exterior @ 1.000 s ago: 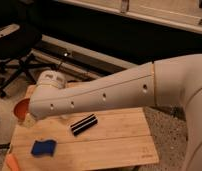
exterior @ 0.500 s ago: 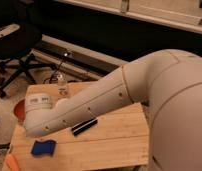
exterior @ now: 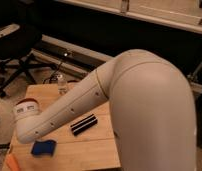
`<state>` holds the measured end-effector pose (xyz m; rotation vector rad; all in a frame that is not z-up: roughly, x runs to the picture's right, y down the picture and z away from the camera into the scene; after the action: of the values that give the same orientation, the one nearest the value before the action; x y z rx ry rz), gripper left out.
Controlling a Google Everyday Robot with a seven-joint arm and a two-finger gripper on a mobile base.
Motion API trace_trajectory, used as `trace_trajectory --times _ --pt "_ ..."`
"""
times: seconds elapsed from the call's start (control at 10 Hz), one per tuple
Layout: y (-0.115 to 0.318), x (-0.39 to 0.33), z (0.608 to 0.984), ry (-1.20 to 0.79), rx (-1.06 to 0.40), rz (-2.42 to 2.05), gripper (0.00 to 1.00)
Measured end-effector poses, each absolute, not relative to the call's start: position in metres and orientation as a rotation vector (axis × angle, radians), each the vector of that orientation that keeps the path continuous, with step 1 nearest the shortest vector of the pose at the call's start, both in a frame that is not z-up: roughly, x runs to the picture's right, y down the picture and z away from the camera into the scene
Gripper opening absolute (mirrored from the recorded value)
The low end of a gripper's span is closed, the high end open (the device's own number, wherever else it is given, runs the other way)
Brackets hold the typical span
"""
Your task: Wipe the white sponge on the table
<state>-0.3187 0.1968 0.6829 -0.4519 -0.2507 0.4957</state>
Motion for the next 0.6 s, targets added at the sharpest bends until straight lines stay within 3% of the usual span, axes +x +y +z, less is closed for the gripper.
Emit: trace_trajectory --times 0.6 --pt "0.238 -0.315 0.697 -0.209 -0.566 0.325 0.80"
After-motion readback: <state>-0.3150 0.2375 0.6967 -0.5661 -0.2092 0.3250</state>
